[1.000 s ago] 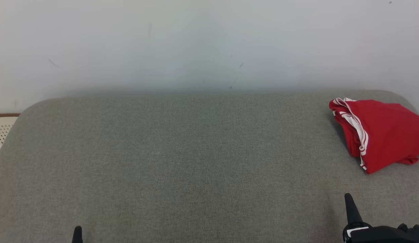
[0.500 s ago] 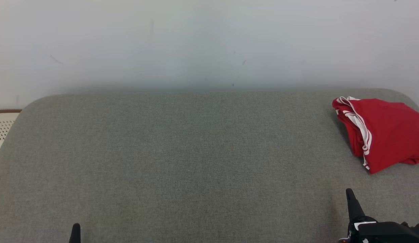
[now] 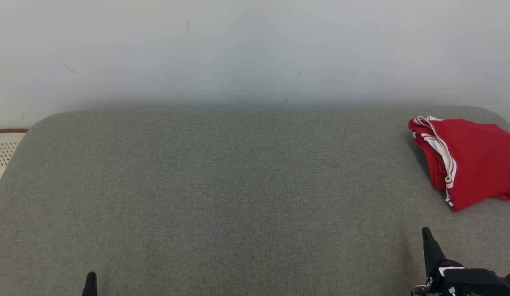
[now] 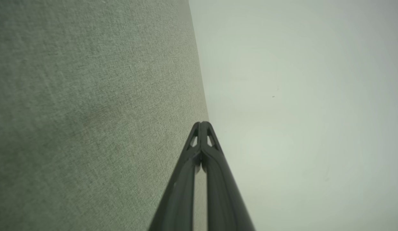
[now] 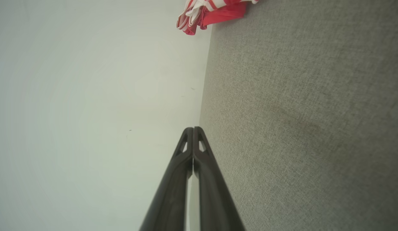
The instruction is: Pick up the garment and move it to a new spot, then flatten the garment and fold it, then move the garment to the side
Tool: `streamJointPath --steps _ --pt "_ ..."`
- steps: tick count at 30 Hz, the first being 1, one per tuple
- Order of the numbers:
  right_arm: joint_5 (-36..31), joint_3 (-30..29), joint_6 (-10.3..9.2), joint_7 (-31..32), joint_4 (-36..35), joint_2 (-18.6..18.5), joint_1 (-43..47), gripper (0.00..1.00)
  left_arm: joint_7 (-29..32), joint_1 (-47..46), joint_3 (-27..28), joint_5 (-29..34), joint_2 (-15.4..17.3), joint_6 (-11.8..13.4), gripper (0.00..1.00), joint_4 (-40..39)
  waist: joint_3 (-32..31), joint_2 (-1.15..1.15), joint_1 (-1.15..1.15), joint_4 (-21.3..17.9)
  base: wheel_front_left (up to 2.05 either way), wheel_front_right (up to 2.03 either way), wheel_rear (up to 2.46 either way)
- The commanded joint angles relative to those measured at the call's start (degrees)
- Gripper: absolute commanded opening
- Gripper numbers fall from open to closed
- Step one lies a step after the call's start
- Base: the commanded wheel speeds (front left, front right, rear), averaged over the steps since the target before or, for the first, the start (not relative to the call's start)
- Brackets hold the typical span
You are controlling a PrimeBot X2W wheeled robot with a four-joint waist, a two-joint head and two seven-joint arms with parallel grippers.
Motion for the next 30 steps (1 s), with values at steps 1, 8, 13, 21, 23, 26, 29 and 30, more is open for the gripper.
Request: streamJointPath --steps 1,8,13,21,23,26,29,30 --pt "0.9 -0.2 0.02 0.3 -0.1 0.1 -0.5 0.00 0.3 -0.9 0.4 -1.3 0.3 -0.4 0.00 0.0 0.0 0.00 0.00 0.0 0.00 0.00 0.00" --pt "4.1 -0.8 0.02 1.3 0.3 0.2 -1.2 0.00 1.1 -1.1 0.6 -4.4 0.3 -0.8 0.00 0.2 0.4 0.00 0.00 0.3 0.00 0.00 0.00" --pt "6.4 -1.1 0.02 1.9 0.6 0.2 -1.2 0.00 1.5 -1.0 0.8 -6.4 0.3 -1.0 0.00 0.3 0.6 0.00 0.00 0.4 0.00 0.00 0.00" --pt "9.8 -1.7 0.02 2.9 1.0 0.3 -1.9 0.00 2.4 -1.1 1.0 -9.6 0.3 -1.4 0.00 0.5 0.9 0.00 0.00 0.7 0.00 0.00 0.00" --pt "10.5 -1.8 0.02 3.1 1.1 0.3 -2.1 0.00 2.5 -1.2 1.0 -10.4 0.3 -1.4 0.00 0.6 1.0 0.00 0.00 0.8 0.00 0.00 0.00" --pt "11.6 -2.0 0.02 3.4 1.2 0.4 -2.2 0.00 2.8 -1.3 1.1 -11.6 0.3 -1.6 0.00 0.6 1.1 0.00 0.00 0.9 0.00 0.00 0.00" --pt "11.6 -2.1 0.02 3.6 1.2 0.4 -1.9 0.00 2.8 -1.3 1.1 -11.5 0.3 -1.6 0.00 0.7 1.2 0.00 0.00 0.9 0.00 0.00 0.00" --pt "11.6 -2.1 0.02 3.6 1.2 0.4 -1.9 0.00 2.8 -1.3 1.1 -11.5 0.3 -1.6 0.00 0.7 1.2 0.00 0.00 0.9 0.00 0.00 0.00"
